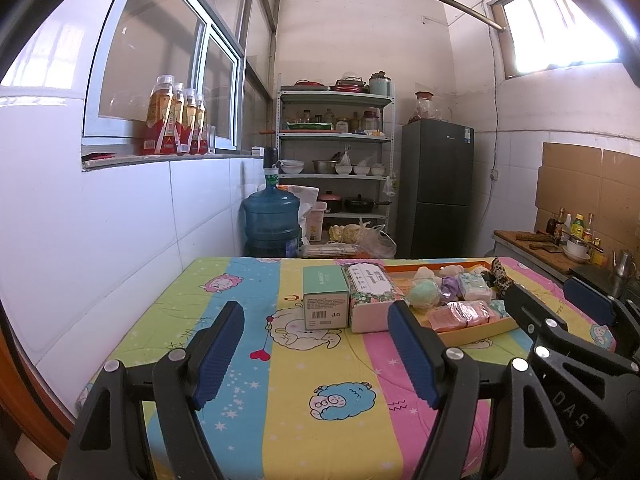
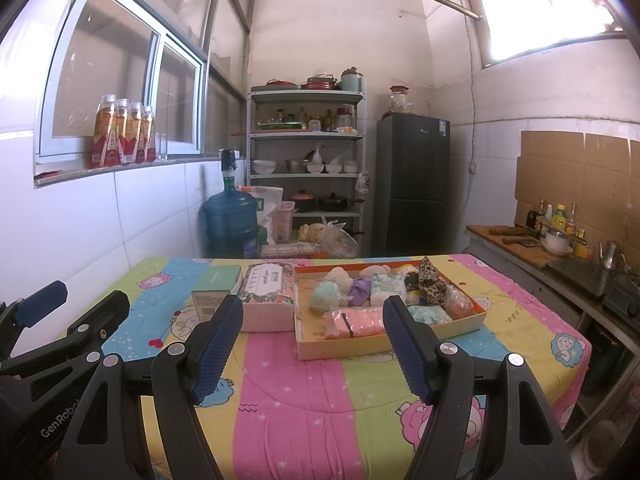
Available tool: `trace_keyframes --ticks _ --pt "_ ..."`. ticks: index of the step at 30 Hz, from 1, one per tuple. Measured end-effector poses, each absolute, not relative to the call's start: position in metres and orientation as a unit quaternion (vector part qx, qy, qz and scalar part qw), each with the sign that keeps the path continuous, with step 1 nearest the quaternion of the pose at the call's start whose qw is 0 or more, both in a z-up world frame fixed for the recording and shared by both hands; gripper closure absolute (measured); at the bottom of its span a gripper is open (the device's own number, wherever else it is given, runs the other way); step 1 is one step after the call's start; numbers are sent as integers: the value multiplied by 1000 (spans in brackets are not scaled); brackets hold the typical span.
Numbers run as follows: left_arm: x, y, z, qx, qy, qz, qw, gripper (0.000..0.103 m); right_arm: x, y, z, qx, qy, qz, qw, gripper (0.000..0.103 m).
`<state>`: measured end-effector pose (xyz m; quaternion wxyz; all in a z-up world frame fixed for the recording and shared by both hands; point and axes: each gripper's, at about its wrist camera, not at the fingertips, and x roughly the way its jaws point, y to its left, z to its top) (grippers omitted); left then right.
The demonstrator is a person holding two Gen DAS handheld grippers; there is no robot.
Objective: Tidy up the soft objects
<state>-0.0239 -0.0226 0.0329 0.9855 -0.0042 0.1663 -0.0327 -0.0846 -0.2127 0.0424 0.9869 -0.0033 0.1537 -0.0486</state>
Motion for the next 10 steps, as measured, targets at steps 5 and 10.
trace_keyframes --ticks 5,10 --pt "-23 -25 31 -1 167 -29 986 29 -85 -212 41 -2 154 -48 987 29" --pt "-23 -29 29 1 168 -29 985 29 -85 -212 41 -2 154 -48 987 29"
